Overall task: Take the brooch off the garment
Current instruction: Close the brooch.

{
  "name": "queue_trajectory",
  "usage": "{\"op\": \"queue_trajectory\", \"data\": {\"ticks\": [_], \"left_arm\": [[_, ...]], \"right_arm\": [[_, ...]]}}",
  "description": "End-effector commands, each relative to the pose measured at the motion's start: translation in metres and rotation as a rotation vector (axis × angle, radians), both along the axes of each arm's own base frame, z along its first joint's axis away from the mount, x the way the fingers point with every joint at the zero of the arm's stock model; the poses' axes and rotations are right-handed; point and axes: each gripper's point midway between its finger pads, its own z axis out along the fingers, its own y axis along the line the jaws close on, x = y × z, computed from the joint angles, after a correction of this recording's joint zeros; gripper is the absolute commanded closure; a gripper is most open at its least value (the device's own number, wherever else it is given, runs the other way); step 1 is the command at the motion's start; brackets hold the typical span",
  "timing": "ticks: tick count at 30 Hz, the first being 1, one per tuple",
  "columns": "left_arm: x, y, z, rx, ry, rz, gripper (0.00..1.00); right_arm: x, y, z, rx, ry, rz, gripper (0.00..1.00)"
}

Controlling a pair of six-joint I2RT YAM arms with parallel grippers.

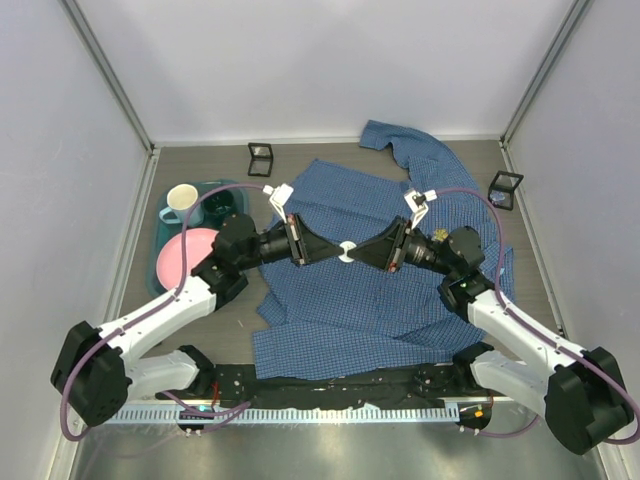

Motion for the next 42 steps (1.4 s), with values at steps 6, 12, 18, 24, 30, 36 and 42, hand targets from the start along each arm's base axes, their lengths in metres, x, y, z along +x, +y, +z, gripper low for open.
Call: {"op": "queue_trajectory", "data": {"ticks": [6,12,18,24,30,36,42], "left_arm": [[-0.005,0.01,0.025,0.001,-0.097,0.026,1.0],[-0.005,0.012,0.027,0.011,-0.114,0.036,1.0],[-0.012,0.012,0.031,0.038,-0.169,0.024,1.0],[-0.02,0.007,0.033,0.08,-0.22,-0.004,1.0],[-0.028,0.004,0.032,0.14,-0.295,-0.011,1.0],[-0.024,0.008,0.031,0.165,-0.3,0.055,1.0],[-0.011,0.019,0.02,0.194,-0.242,0.168,1.0]], "right_arm": [[0.016,0.006,0.005,-0.024,-0.018,-0.081,0.8],[0.019,0.01,-0.001,-0.032,0.009,-0.106,0.85],[0.021,0.015,-0.007,-0.049,0.035,-0.103,0.88],[0.023,0.017,-0.009,-0.054,0.055,-0.11,0.91],[0.026,0.017,-0.015,-0.06,0.091,-0.123,0.94],[0.03,0.011,-0.017,-0.055,0.1,-0.199,0.99],[0.031,0.005,-0.016,-0.02,0.102,-0.251,0.87]]}}
